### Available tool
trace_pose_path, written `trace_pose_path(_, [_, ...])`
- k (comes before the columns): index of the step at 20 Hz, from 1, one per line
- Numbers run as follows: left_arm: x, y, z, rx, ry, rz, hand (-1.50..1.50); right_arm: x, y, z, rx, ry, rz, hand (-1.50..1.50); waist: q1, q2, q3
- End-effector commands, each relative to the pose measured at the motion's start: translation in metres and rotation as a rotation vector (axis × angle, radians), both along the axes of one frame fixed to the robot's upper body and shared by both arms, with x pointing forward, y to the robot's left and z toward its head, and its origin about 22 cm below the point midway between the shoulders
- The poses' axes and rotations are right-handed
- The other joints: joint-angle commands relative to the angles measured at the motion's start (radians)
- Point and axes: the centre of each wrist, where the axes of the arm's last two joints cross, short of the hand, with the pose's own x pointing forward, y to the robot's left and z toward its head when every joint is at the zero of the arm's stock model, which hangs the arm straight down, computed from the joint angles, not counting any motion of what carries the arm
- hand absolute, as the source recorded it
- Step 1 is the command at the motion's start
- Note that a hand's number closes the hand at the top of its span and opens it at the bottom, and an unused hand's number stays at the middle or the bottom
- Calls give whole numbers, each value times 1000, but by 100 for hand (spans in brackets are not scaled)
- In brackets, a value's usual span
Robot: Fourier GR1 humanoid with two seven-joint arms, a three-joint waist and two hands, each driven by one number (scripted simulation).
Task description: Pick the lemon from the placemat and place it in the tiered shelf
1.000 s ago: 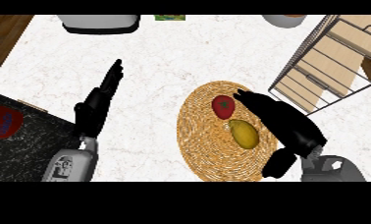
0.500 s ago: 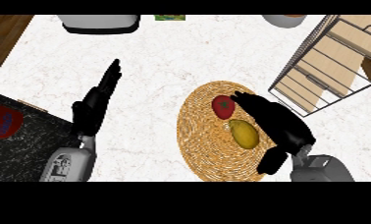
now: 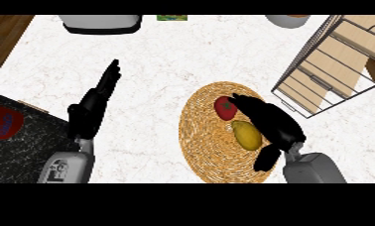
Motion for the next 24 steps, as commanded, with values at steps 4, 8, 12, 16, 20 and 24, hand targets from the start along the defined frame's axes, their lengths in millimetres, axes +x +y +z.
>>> trace_pose_path(4, [-2, -2, -16, 12, 10, 10, 0, -4, 22, -21, -27, 22, 12, -150, -1, 0, 0])
trace_pose_path(8, [0, 11, -2, 7, 13, 1, 0, -3, -8, -8, -107, 15, 82, 150, -1, -1, 0])
trace_pose_path(12, [0, 7, 10, 18, -14, 2, 0, -11, -3, -28, -107, -49, 132, 150, -1, -1, 0])
trace_pose_path(16, [3, 13, -5, 10, 11, 2, 0, -11, 2, -16, -52, -89, 113, 150, -2, -1, 0])
trace_pose_path(20, [-1, 4, -7, 0, -10, 4, 0, -42, -35, -23, -15, -87, 148, 150, -9, -2, 0])
trace_pose_path(24, [-7, 6, -13, 3, 11, 48, 0, -89, -112, -6, -2, -75, 340, 150, -50, -11, 1])
